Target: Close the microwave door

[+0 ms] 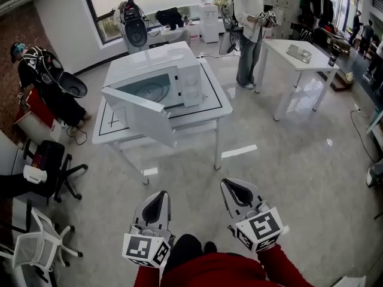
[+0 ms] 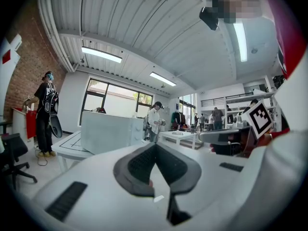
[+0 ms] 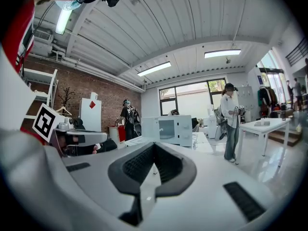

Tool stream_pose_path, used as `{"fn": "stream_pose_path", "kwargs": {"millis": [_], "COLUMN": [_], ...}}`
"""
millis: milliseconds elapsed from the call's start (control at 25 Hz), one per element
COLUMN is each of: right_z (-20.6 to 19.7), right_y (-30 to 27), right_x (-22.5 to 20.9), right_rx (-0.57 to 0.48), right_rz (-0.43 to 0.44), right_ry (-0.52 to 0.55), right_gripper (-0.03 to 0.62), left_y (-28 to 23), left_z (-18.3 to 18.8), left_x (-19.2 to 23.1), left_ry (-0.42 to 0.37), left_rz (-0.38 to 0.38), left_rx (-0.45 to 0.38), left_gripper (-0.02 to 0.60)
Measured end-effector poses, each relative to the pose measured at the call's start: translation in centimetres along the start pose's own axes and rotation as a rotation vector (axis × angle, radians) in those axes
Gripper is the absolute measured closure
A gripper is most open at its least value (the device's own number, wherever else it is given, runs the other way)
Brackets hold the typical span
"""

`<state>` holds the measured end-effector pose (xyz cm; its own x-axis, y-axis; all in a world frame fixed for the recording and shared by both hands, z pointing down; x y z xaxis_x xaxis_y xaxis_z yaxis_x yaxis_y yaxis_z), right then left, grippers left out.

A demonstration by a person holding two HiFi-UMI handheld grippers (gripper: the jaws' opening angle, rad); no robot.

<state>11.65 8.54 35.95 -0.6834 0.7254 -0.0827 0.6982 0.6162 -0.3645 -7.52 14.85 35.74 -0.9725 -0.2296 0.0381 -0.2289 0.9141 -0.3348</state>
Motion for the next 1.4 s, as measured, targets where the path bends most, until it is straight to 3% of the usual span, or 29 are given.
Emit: {"fn": "stream_pose_path", "kwargs": {"millis": [480,920,1160,1400], "right_z": [0.9,2.3,4.0,4.5], "right_y": [-1.8,-7.3,-11.0,-13.7], "right_x": [-1.4,-2.6,-3.9,-5.1], "right_rx": [-0.005,0.056,0.077,0.094], "right_rz": [-0.001,0.018,0.008,-0.005], "right_ry": [-0.014,-0.012,-0.01,-0.038], "right_gripper": [0.582,0.582,0.582,0.582], "left_y": [-1.8,-7.2,-11.1,-14.3], "left_z": [1.6,2.9,3.9,4.1], "left_x": [1.4,5.4,8.2,9.2], "left_ry": [-0.028,-0.035,-0.056,-0.104], "left_rz": [0.024,0.03,0.051,0.004], "left_rx": [-0.019,-0.006,0.039,0.107], "left_gripper": [0.571,0.568,0.398,0.344]}}
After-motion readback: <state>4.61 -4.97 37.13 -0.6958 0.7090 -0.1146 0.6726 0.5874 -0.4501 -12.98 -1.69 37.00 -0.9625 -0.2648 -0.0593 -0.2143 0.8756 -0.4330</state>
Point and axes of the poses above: the fingertips, and each gripper's own axes: y backward along the fingers, x to its left, z out of its top, the point moved 5 cm from there along y, backward along the fingers, and after that the axes turned 15 degrees about x, right-handed, at the moved point
